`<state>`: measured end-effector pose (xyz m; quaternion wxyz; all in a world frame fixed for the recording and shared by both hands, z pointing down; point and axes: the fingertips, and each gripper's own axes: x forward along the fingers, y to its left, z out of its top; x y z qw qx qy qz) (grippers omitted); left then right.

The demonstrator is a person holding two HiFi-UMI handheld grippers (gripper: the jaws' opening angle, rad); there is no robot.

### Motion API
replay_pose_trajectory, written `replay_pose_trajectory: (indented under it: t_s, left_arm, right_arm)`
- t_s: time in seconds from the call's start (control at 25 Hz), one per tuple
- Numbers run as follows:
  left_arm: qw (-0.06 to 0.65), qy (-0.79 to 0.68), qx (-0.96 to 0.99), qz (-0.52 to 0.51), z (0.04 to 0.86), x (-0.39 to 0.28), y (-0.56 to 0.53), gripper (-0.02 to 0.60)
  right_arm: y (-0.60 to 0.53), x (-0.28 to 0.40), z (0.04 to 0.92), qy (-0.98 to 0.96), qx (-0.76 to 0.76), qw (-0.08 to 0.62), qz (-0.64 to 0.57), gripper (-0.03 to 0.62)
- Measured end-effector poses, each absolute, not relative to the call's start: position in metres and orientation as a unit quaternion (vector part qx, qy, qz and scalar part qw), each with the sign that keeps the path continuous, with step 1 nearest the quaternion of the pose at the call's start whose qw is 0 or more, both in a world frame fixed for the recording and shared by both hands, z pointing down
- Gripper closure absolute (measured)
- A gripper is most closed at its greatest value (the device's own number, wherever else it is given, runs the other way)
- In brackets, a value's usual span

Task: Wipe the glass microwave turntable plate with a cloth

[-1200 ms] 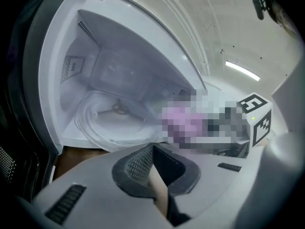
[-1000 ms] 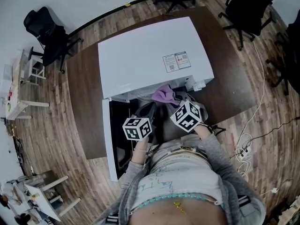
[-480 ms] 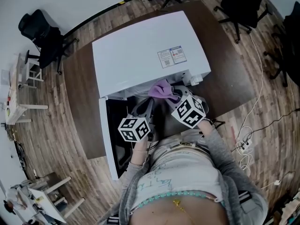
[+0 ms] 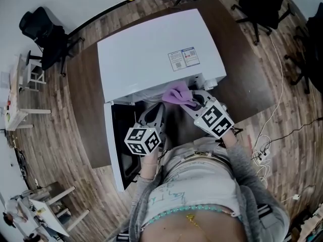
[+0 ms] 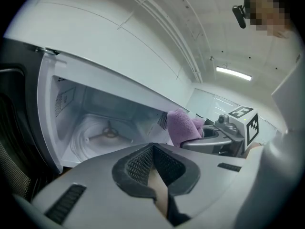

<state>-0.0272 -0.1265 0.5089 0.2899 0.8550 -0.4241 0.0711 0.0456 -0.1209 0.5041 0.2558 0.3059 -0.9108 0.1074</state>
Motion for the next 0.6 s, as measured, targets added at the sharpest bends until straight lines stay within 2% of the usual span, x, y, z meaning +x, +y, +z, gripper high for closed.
replay_pose_trajectory:
  t_s: [0.36, 0.6]
  left_arm:
    - [0.274, -0.438, 0.855, 0.047, 0.483, -0.024, -0.120, 0.571]
    - [0.229, -0.453, 0.860, 0.047, 0.457, -0.026, -0.118, 0.571]
  right_arm:
    - [-0.119, 0.043, 0.478, -0.929, 0.287, 0.211, 0.102, 0.480]
    - [-0.117, 0.040, 0.464, -0.936, 0.288, 0.179, 0.094, 0.480]
